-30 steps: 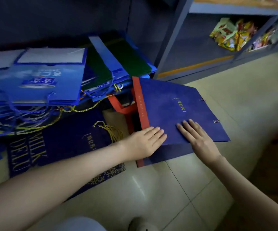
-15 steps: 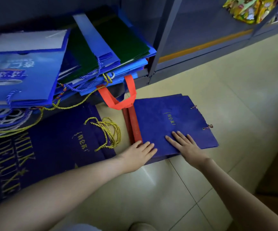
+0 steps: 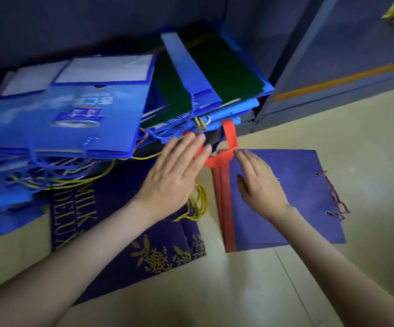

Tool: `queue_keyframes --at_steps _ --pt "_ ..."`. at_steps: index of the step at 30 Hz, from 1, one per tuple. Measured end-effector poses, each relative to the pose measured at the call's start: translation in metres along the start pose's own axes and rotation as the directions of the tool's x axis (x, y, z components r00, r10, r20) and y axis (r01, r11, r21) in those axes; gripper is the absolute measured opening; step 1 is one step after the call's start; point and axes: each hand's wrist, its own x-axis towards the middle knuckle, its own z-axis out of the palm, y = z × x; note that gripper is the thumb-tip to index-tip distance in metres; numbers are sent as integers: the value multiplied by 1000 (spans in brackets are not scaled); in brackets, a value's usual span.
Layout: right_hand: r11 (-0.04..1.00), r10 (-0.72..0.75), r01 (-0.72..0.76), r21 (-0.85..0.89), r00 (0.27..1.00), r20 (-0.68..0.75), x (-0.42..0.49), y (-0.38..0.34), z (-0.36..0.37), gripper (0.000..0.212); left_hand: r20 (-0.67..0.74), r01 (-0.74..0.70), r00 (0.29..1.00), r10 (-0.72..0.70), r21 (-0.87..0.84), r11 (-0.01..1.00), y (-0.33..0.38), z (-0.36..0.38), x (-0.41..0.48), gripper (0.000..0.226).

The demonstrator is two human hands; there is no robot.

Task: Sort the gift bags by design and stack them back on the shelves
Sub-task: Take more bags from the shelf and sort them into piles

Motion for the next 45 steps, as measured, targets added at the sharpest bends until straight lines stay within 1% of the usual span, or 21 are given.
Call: queue_keyframes --at_steps 2,5,9,12,15,16,19,21,24,26,29,32,33,34,35,36,37,38,41,43,45 --pt "987 -111 128 93 979 -169 41 -50 -10 60 15 126 992 -128 102 987 -33 -25 -6 71" --pt "948 -256 293 122 934 -250 82 -126 -16 80 48 258 962 -267 142 956 -65 -66 -29 80" --pt "924 -352 371 93 920 -173 113 -200 -4 96 40 261 963 -266 105 960 -85 -106 -62 75" --pt "921 -377 376 101 926 -11 133 -232 12 99 161 385 891 -424 229 894 -114 -119 -89 79" --pt "906 -424 421 51 902 86 145 -252 25 78 322 462 772 -547 306 832 -140 -122 -109 80" --pt "901 -433 432 29 899 71 147 -253 26 70 324 466 769 -550 304 831 -146 -123 -114 78" --pt "883 -470 469 -26 882 -28 140 -244 12 56 233 475 810 -538 275 836 -163 -135 -118 73" --pt "851 -526 524 -42 848 -69 121 -229 3 61 189 459 835 -516 275 845 -172 -144 -119 73" --pt "801 -599 598 33 798 60 96 -207 1 68 147 287 929 -339 289 913 -172 -146 -129 46" --pt "819 -572 545 182 801 176 89 -196 4 72 201 208 940 -276 303 930 -163 -140 -143 48" --pt "855 -442 310 415 854 272 86 -198 -2 73 224 173 940 -258 338 925 -149 -132 -165 48" --pt "889 -85 32 457 992 96 91 -212 3 44 221 177 936 -274 377 909 -133 -132 -164 48" --pt "860 106 -140 491 990 97 95 -214 6 42 227 176 934 -276 380 908 -127 -133 -160 47" --pt "757 279 -348 552 937 208 100 -218 7 53 245 168 931 -270 368 915 -121 -133 -157 47" --pt "595 367 -521 612 853 370 103 -218 10 64 275 152 927 -255 347 926 -114 -133 -155 49" --pt "457 357 -617 641 787 503 104 -216 11 65 311 133 921 -234 312 941 -106 -133 -153 53" --pt "377 298 -647 663 763 574 104 -213 10 56 349 128 911 -219 264 956 -100 -134 -153 59" --pt "355 229 -626 694 778 585 102 -211 7 47 375 143 901 -216 212 967 -95 -136 -152 63" --pt "354 76 -465 811 879 471 91 -204 -7 45 352 208 907 -231 102 973 -93 -142 -150 66" --pt "485 23 -353 800 920 392 87 -199 -21 44 302 178 934 -190 66 982 -99 -145 -143 67" --pt "702 -67 -193 686 940 334 85 -194 -33 38 231 121 963 -139 91 988 -102 -149 -129 68"
